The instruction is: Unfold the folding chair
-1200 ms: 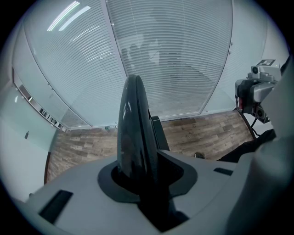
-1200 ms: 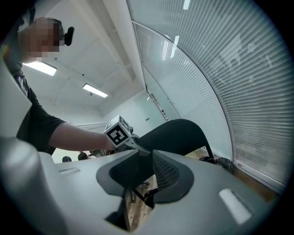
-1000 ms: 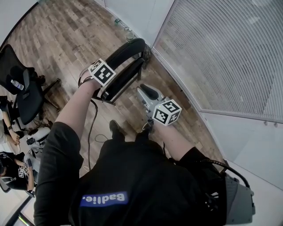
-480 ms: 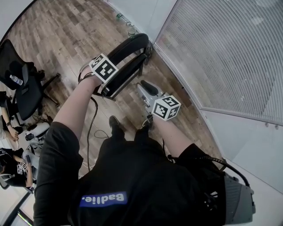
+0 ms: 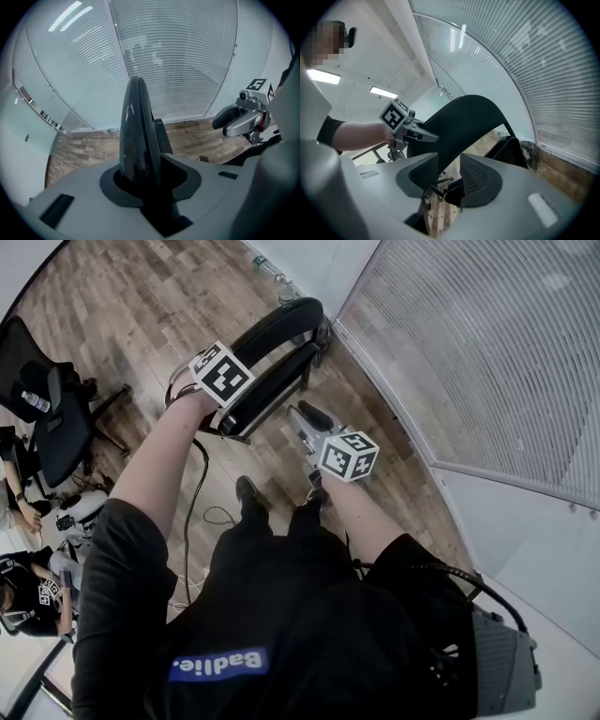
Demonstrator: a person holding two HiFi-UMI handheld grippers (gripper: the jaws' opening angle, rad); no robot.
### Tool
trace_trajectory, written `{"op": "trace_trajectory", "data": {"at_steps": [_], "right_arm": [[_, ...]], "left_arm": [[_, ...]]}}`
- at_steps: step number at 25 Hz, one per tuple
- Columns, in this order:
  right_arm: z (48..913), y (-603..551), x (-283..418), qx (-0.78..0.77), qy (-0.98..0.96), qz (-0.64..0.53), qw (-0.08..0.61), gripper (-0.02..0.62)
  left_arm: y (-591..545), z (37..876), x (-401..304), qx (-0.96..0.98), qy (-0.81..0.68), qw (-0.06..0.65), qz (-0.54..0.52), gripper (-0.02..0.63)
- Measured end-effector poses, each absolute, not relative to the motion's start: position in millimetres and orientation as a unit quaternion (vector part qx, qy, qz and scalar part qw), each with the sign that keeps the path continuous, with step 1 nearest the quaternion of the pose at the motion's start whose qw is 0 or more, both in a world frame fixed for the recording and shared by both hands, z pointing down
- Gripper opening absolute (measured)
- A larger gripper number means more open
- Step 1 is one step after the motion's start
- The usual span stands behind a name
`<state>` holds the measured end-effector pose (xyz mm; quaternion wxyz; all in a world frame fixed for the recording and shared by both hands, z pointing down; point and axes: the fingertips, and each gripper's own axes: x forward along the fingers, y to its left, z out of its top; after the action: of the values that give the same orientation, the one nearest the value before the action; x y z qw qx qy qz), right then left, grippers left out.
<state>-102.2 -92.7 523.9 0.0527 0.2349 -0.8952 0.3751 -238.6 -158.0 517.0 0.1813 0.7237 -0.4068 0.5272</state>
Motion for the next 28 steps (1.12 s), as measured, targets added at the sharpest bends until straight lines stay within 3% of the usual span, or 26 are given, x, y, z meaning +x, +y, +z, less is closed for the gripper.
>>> {"op": "trace_trajectory", "data": {"at_steps": [28], "right_arm": [[637.2,-116.3,-153.0,0.260,-0.851,0.444,0.105,0.156]], "left_arm": [[-158.1,519.4,-235.7,0.726,-0.407,0.180,0.524,0.091]]}}
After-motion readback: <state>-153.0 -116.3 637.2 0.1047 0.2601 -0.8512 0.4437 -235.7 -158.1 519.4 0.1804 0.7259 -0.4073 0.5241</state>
